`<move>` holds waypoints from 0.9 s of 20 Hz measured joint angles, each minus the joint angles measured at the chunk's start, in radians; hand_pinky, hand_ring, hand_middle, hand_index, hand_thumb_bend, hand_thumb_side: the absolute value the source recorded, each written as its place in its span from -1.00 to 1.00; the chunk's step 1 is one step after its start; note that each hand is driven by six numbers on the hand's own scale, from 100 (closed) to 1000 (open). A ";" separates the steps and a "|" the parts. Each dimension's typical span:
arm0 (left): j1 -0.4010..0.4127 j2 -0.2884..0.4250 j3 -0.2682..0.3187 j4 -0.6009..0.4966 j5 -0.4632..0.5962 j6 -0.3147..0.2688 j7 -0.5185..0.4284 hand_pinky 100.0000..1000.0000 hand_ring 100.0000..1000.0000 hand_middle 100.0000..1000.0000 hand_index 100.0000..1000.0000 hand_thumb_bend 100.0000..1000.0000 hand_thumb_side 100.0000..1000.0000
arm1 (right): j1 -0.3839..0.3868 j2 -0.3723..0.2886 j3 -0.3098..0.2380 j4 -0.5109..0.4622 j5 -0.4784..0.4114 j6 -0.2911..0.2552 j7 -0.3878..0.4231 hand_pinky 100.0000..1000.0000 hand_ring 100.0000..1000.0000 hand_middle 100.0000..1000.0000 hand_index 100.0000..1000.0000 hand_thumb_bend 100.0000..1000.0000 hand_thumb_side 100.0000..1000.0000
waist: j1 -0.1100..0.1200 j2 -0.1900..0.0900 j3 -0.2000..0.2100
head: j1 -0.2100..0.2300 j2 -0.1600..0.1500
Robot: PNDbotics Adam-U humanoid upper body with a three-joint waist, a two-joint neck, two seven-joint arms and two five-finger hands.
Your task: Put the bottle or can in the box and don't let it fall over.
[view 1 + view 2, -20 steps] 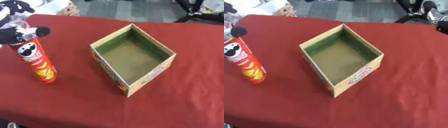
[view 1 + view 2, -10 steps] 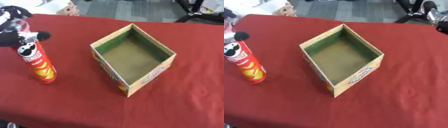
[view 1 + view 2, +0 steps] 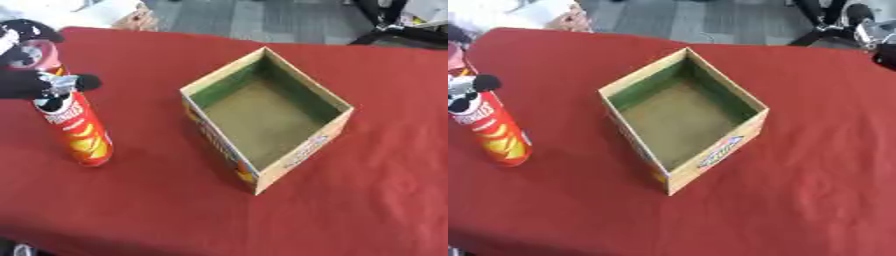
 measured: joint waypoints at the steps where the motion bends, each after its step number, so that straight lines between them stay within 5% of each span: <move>1: 0.000 0.000 0.000 0.000 0.004 0.000 0.001 0.73 0.75 0.71 0.61 0.75 0.04 | 0.000 0.000 0.000 0.000 0.000 0.000 0.000 0.31 0.71 0.63 0.68 -0.41 -0.46 | 0.000 0.000 0.000 | 0.001 0.000; 10: -0.010 -0.001 -0.001 0.022 0.003 -0.004 -0.011 0.72 0.75 0.72 0.62 0.72 -0.08 | 0.000 0.000 0.000 0.000 -0.004 0.000 0.000 0.31 0.70 0.62 0.67 -0.41 -0.46 | 0.001 0.002 -0.002 | 0.005 -0.005; 18: -0.018 -0.006 -0.001 0.037 0.002 -0.007 -0.019 0.55 0.65 0.68 0.59 0.63 -0.48 | 0.000 0.000 0.000 0.000 -0.004 -0.001 -0.001 0.31 0.70 0.62 0.66 -0.42 -0.46 | 0.001 0.003 -0.003 | 0.005 -0.008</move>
